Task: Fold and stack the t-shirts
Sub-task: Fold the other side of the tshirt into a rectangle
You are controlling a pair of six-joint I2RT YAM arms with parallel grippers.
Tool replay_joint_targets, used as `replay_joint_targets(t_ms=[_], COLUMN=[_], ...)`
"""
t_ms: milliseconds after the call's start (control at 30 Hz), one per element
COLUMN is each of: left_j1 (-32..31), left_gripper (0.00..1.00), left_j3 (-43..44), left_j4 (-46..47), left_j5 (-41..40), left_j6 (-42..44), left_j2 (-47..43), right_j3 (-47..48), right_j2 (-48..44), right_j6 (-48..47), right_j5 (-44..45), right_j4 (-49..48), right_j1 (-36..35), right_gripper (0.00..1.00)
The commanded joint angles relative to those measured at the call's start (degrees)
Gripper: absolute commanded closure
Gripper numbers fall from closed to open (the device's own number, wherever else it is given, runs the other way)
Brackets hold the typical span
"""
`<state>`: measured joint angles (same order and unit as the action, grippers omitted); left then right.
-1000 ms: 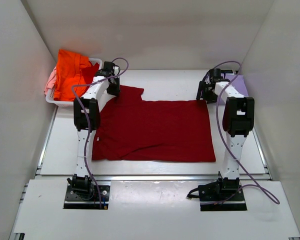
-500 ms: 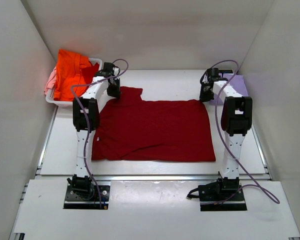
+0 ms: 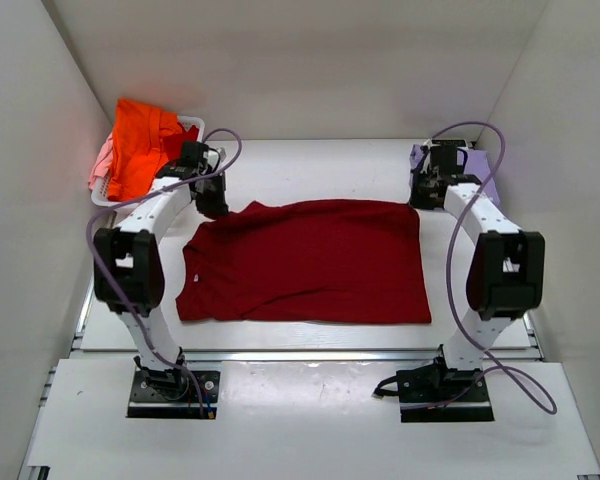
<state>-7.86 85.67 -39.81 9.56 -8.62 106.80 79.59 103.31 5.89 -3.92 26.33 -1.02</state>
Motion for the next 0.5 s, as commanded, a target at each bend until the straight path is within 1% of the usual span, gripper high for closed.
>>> replay_joint_targets(t_ms=[0,67,100,133,167,267,300,367,467], left_j1=[0.91,0.83,1.0,1.0,1.44,2.06,2.75,3.55,4.08], left_gripper=[1.0,1.0,1.0,1.0,1.0,1.0,1.0,1.0,1.0], left_j3=[-5.41,-8.58,-10.94,-13.14,-15.51,-21.31,-21.59,-24.48,-26.6], left_j4=[3.08,3.08,3.16,3.25,3.6,3.68,3.78,3.6,3.08], left_j5=[1.6,1.69,1.69,1.17,0.81,-0.07,-0.16,0.1,-1.56], left_j6=[0.36,0.8,0.8,1.15,0.89,0.71,0.89,0.8,0.63], left_j2=[-6.95,-10.72,-11.61,-13.79,-15.82,-20.3,-21.97,-23.91,-26.64], right_j3=[-7.67,-13.56,-14.89,-17.69,-20.07,-25.26,-27.19,-28.78,-30.11], right_j2=[-6.43,-10.04,-11.45,-13.11,-14.78,-18.13,-19.1,-20.85,-22.79], right_j6=[-0.97,-0.71,-0.44,-0.09,-0.7,-0.79,-0.97,-1.41,-1.93], right_j5=[-2.05,-4.77,-5.47,-6.7,-8.36,-9.35,-9.61,-9.35,-8.65], right_j4=[-4.7,-6.28,-6.72,-7.6,-8.3,-9.89,-10.33,-10.68,-10.59], right_j1=[0.66,0.93,0.93,2.58,2.6,3.83,4.26,4.62,5.41], right_gripper=[1.0,1.0,1.0,1.0,1.0,1.0,0.99,1.0,1.0])
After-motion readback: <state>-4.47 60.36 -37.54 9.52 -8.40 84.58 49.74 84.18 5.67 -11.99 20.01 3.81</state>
